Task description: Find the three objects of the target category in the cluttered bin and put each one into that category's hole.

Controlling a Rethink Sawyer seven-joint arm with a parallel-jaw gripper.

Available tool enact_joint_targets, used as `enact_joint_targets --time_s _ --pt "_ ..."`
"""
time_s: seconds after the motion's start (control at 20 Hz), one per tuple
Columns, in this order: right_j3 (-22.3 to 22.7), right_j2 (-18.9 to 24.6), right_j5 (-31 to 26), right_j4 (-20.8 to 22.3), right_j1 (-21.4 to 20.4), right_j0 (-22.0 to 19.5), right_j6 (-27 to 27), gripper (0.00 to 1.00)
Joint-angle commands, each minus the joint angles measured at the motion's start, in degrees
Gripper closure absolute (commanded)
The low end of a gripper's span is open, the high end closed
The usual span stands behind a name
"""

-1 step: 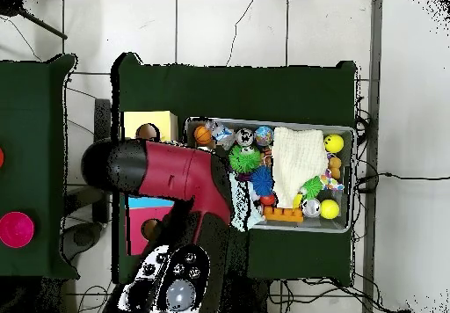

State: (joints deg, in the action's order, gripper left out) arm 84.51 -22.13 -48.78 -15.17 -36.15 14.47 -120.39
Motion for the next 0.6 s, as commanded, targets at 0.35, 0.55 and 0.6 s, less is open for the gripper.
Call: enact_joint_targets --time_s 0.35,0.55,0.6 --pt "9.6 0.7 2.5 -4.2 3.3 3.8 -21.4 1.00" --pt "10.3 1.2 3.4 -5.1 3.5 4.0 -21.4 1.00" --pt "10.1 1.1 3.1 -5.1 3.7 4.1 -21.7 1.00"
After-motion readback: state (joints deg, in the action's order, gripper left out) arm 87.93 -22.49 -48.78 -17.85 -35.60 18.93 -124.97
